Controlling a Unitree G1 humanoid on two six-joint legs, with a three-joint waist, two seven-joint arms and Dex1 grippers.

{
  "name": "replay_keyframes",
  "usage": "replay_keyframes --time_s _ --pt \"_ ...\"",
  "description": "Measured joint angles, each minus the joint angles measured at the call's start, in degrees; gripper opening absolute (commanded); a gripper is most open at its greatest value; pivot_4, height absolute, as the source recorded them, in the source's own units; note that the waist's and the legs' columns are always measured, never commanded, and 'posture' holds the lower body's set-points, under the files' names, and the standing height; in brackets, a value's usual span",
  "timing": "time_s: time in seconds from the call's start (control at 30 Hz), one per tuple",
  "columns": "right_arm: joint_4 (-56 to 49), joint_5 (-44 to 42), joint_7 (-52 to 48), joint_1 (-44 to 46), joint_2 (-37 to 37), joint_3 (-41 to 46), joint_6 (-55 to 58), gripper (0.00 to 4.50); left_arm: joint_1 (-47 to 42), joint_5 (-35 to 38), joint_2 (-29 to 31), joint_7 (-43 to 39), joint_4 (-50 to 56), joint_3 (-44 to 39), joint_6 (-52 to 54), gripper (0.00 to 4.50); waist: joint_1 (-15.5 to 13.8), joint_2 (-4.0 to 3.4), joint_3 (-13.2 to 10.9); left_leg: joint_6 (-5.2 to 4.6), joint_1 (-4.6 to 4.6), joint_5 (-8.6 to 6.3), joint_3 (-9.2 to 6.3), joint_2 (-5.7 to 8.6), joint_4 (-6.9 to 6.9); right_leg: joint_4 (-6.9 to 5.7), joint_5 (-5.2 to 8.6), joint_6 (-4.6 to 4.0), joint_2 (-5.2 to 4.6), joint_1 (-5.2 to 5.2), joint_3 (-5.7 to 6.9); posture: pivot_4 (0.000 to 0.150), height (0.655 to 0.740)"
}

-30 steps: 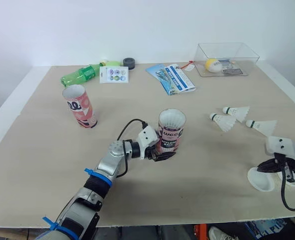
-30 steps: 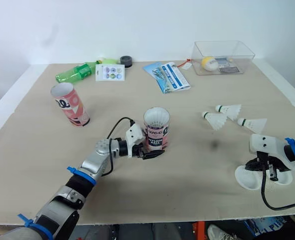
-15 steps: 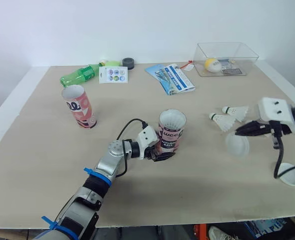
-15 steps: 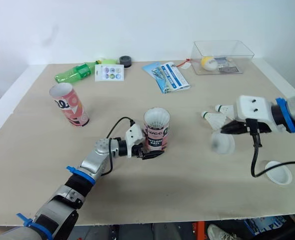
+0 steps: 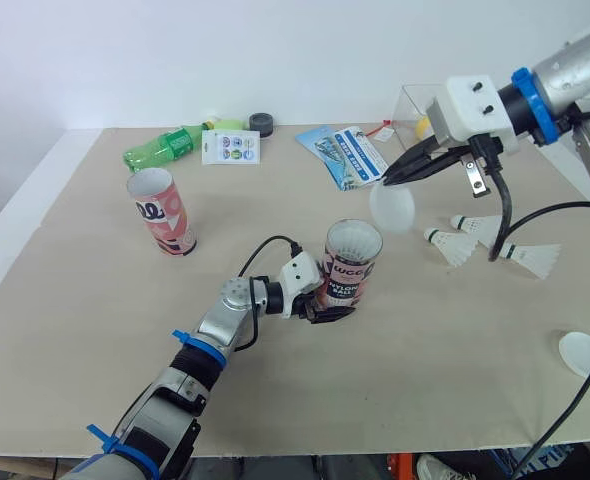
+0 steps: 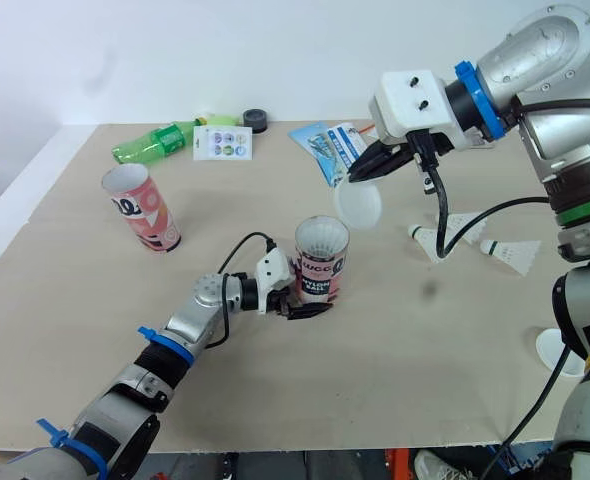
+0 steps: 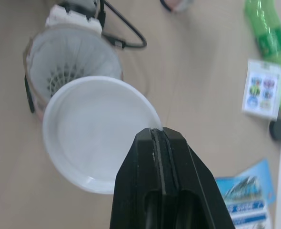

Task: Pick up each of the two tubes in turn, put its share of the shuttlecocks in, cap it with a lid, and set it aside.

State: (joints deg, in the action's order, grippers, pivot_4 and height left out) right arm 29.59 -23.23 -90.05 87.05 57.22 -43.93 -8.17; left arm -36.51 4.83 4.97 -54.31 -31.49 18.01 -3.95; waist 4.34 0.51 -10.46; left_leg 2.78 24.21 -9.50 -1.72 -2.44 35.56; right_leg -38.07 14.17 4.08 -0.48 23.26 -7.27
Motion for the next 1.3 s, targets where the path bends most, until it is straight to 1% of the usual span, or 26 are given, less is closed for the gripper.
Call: replay_keyframes --time_s 0.2,0.27,0.4,0.47,0.63,0.97,1.3 --pt "-0.6 -5.2 -0.1 1.2 -1.0 -7.4 -2.4 0.04 -0.1 0.0 0.0 0.1 -0.3 -0.3 0.0 3.71 0.1 0.00 0.0 -0.02 -0.01 0.01 0.00 -0.01 0.03 -0.02 -0.07 -0.02 0.01 0.02 0.00 0.150 0.7400" --pt "-0.5 -5.7 -0.1 2.0 -2.4 -8.6 -3.6 0.04 -0.1 0.0 0.1 0.0 -0.3 -0.4 0.0 3.71 0.1 -0.01 0.0 -0.02 -0.02 0.02 0.00 -0.03 0.04 -0.03 -0.07 -0.02 0.02 0.01 0.00 0.150 0.7400" --pt "0.2 -5.7 -0.1 3.2 -5.3 -9.7 -5.2 0.04 -0.1 0.0 0.1 0.0 -0.4 -0.4 0.0 3.71 0.1 0.00 0.0 -0.03 -0.02 0.02 0.00 -0.04 0.04 -0.04 -0.08 -0.03 0.04 0.01 0.01 0.150 0.7400" --pt "2.3 -4.3 -0.1 3.3 -8.3 -10.9 -8.0 0.04 -0.2 0.0 0.1 0.1 -0.5 -0.4 0.0 3.71 0.1 -0.01 0.0 -0.04 -0.02 0.03 -0.01 -0.06 0.06 -0.06 -0.11 -0.04 0.06 0.01 0.02 0.150 0.7400" --pt "6.7 -1.2 -0.1 3.3 -11.0 -12.5 -12.8 0.04 -0.2 0.0 0.1 0.2 -0.5 -0.4 0.0 3.71 0.1 0.00 0.0 -0.05 -0.01 0.03 -0.01 -0.06 0.06 -0.06 -0.11 -0.03 0.07 0.01 0.03 0.150 0.7400" --pt "9.1 -0.1 -0.1 3.7 -12.0 -13.0 -17.1 0.04 0.3 0.0 0.2 0.5 0.4 -0.5 0.5 3.71 0.1 -0.01 0.0 -0.05 -0.03 0.03 -0.01 -0.08 0.06 -0.07 -0.12 -0.06 0.11 0.01 0.03 0.150 0.7400" --pt "6.7 0.8 -0.1 3.8 -10.4 -13.8 -18.7 0.04 0.4 0.0 0.2 0.5 0.6 -0.6 0.7 3.71 0.1 -0.01 0.0 -0.05 -0.03 0.03 -0.02 -0.08 0.03 -0.06 -0.08 -0.07 0.10 0.01 0.03 0.150 0.7400"
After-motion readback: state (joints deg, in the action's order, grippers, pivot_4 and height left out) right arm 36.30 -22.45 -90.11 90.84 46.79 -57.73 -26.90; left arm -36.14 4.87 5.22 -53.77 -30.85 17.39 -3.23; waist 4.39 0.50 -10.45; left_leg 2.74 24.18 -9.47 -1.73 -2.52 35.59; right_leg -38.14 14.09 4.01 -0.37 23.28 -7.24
